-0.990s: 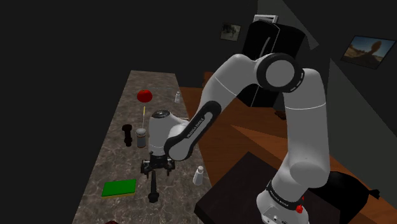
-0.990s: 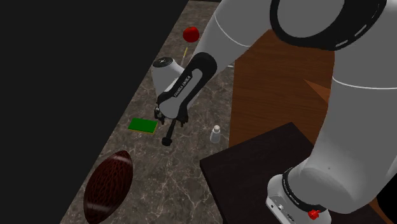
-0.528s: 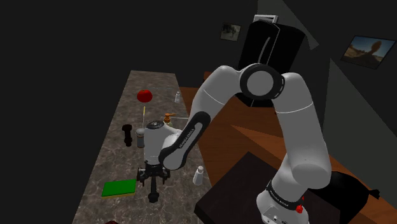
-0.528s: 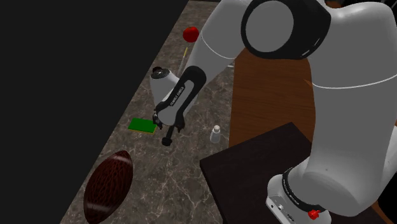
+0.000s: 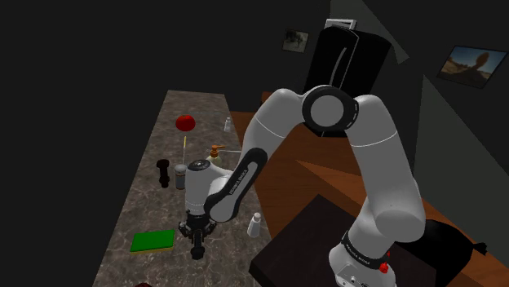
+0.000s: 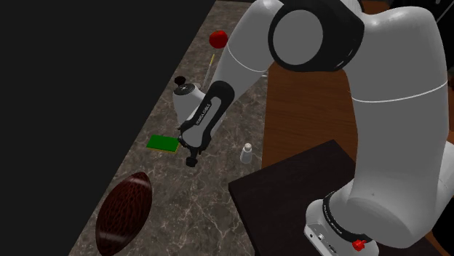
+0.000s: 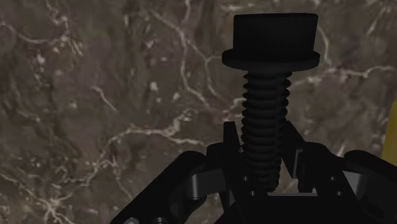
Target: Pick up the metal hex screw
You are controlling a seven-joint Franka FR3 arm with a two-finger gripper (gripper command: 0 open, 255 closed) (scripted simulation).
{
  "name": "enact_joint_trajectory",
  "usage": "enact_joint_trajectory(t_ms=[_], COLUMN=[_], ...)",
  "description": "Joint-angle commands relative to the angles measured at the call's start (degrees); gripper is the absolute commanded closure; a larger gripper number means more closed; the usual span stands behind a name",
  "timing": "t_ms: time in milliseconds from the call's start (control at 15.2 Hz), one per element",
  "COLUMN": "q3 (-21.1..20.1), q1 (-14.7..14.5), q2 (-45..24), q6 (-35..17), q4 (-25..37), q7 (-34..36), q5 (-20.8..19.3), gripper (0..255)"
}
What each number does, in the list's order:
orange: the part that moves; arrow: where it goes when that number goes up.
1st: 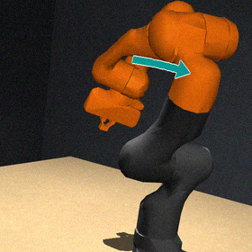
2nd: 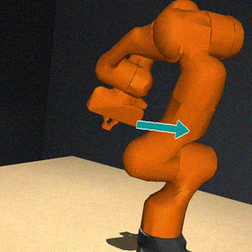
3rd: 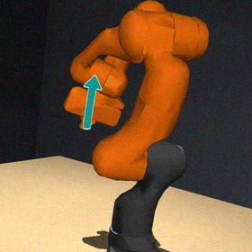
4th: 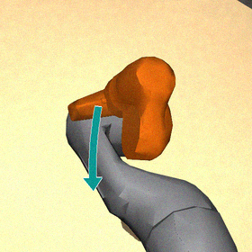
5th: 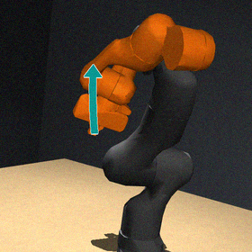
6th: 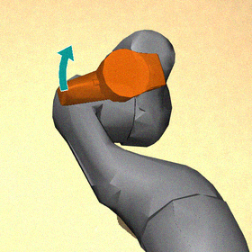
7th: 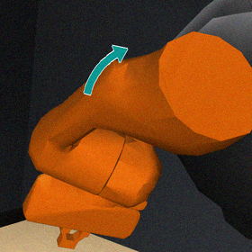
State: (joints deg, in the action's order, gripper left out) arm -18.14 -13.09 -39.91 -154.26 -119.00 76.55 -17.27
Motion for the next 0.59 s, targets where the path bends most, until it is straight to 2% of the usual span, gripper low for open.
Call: enact_joint_trajectory(t_ms=[0, 528], q3=[0.0, -1.1], q1=[-0.1, 0.8], q2=[-0.4, 1.8], q6=[-0.7, 0.9], q4=[0.1, -0.6], q7=[0.0, -0.5], q5=[0.0, 0.8], gripper=[255, 255])
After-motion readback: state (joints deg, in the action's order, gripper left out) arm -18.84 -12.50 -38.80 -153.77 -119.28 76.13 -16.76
